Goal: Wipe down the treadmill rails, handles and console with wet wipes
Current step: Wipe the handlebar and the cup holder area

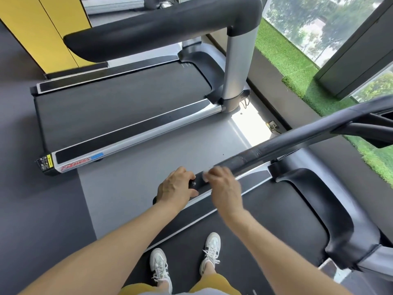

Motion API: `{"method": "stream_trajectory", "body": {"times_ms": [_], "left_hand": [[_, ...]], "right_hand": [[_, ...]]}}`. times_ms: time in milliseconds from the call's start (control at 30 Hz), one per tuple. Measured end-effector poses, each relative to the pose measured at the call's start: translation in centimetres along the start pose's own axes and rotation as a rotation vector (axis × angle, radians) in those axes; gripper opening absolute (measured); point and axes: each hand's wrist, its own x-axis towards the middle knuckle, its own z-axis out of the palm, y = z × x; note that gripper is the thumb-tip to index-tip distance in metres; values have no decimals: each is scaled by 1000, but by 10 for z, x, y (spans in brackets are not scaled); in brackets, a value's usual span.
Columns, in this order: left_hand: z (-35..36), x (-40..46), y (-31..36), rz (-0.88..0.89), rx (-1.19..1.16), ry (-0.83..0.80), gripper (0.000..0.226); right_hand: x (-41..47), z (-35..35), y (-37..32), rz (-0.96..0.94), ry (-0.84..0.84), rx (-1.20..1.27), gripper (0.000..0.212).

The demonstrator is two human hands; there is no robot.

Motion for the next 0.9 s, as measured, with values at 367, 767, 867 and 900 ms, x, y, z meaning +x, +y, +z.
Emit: {"method": "stream_trajectory", "body": {"times_ms": [367,767,867,900], "left_hand": [[-1,1,0,2,-1,2,40],[-1,0,0,-1,5,-2,41],[-1,0,1,5,8,8,42],[0,0,0,6,3,11,43]], "right_hand": [[-4,2,5,-49,31,-29,23],[-5,6,-2,-180,5,-33,31],[9,-3,33,-264,-2,-82,32],[16,-7,46,-198,16,-92,30]]}}
